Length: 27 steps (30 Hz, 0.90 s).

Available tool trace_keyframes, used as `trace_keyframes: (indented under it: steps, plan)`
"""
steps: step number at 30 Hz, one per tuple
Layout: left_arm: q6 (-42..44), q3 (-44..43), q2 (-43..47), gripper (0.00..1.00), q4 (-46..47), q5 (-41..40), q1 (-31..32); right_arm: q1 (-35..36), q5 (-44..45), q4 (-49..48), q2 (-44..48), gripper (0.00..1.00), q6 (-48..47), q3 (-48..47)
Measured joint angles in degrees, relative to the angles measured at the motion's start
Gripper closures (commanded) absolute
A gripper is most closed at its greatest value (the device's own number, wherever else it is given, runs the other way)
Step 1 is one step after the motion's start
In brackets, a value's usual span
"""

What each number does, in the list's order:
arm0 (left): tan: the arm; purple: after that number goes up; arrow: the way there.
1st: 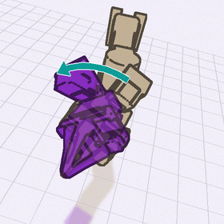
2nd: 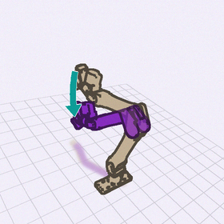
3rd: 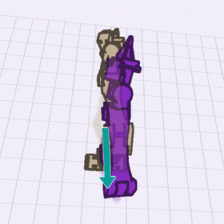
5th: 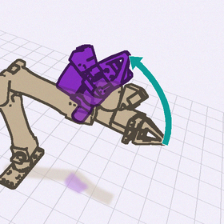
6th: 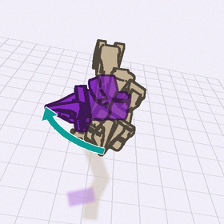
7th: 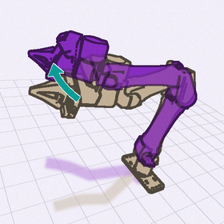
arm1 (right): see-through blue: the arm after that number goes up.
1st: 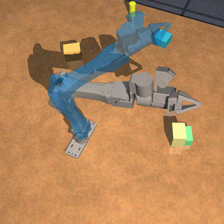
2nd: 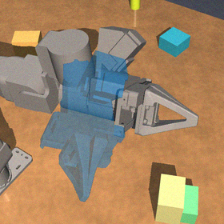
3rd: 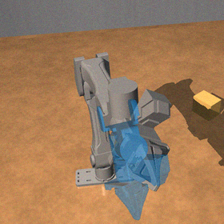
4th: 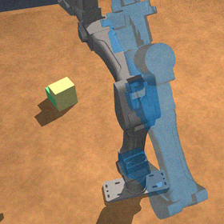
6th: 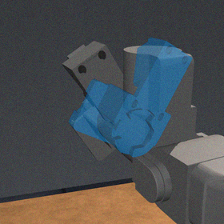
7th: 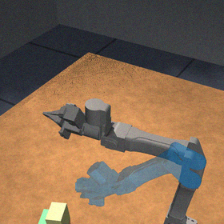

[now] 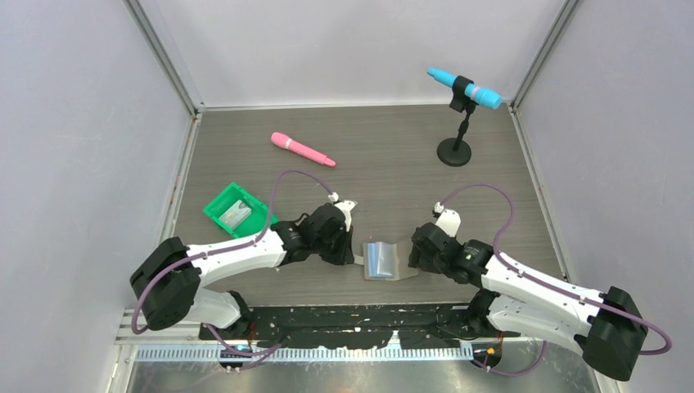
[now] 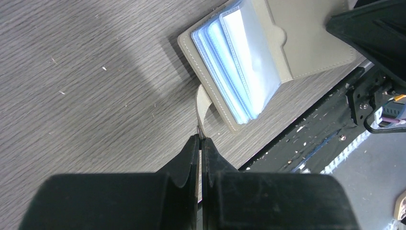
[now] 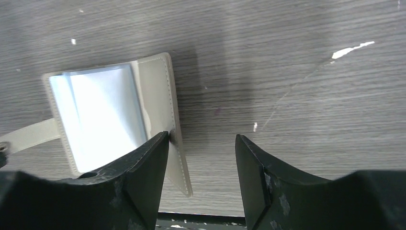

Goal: Take the credit cards out of the card holder
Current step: Open the card holder at the center of the board.

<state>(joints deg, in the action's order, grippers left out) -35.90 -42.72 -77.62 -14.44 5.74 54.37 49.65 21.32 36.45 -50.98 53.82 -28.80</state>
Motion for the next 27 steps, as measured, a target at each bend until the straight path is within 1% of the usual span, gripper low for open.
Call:
trace_keyframes:
  steps: [3, 6, 11, 15, 18, 23, 27]
  plan:
    - [0.0, 0.0, 0.7, 1.00, 0.1, 0.6, 0.0, -0.4, 0.0, 1.0, -1.5, 0.36, 0.2, 0.1]
    - [-0.1, 0.2, 1.5, 1.00, 0.7, 1.6, 0.0, -0.7, -0.2, 2.4, -3.9, 0.36, 0.1, -0.3]
    - [-0.4, 0.4, 2.0, 1.00, 1.5, 3.0, 0.0, -0.7, -0.8, 5.1, -6.7, 0.41, -0.4, -5.0]
    - [-1.1, 0.5, 2.0, 1.00, 1.8, 3.7, 0.0, -0.7, -1.1, 6.1, -6.1, 0.45, -1.5, -10.3]
    - [-1.2, 0.5, 2.0, 1.00, 2.0, 4.2, 0.0, -0.6, -1.8, 6.2, -4.3, 0.46, -1.9, -12.8]
    - [-1.2, 0.5, 2.0, 1.00, 2.3, 4.8, 0.0, -0.2, -3.9, 5.2, -1.7, 0.46, -3.2, -14.9]
    - [-1.3, 0.5, 2.0, 1.00, 2.6, 5.0, 0.0, 1.0, -6.8, 1.1, -1.5, 0.50, -3.6, -15.0]
